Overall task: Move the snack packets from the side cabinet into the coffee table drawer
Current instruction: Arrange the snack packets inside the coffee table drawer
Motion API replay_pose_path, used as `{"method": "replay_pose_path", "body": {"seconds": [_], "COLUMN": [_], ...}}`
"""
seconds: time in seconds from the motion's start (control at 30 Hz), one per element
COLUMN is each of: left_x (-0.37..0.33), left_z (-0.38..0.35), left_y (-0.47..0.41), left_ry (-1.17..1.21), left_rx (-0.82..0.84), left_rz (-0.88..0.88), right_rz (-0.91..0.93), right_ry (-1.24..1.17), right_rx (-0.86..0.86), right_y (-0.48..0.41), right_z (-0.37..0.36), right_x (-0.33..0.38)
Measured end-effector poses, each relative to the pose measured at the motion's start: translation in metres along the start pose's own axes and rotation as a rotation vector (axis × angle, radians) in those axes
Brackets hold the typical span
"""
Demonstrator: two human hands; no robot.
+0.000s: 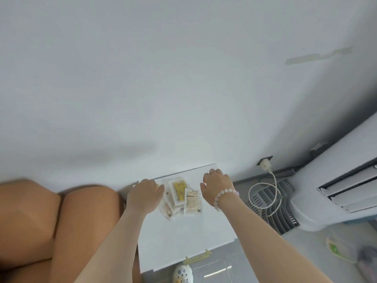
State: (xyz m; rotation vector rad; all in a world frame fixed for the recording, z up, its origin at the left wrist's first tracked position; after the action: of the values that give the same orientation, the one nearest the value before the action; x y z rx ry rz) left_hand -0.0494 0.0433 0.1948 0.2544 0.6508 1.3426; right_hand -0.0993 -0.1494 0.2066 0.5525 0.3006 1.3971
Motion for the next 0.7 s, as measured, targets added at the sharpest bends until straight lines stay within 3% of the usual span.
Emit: {"method": "replay_pose_path", "body": {"seconds": [0.13, 0.37, 0.7], "left_x": [0.036, 0.068, 0.092], "left_z": [-0.001, -0.053, -0.142], "left_y": [-0.050, -0.109, -0.194], "left_ry": [0.113, -0.033, -0.166], "left_rx": [0.074, 0.219, 0.386], "left_rz": [0.088, 0.161, 0.331], "right_rz": [0.001, -0.009, 0.223], "right_ry": [0.061, 0.278, 0.508], "right_rx": [0.114, 0.397, 0.476], "right_y": [-0.050, -0.103, -0.232], "right_z": [-0.019, -0.071, -0.137], "right_x": [0.010, -0.007, 0.007]}}
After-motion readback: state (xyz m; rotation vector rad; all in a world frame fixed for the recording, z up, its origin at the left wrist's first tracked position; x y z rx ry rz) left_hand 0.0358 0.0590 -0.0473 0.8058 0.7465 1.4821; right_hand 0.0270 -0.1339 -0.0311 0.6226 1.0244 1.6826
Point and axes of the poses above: each hand's wrist, its own y-axis away from the middle knuckle, its own z-axis out of the back of the hand, x = y × z, the point moved 3 cm from there along -y, towards the middle knuckle, and after that the axes turned 15 degrees about x, right-handed, at the moved point
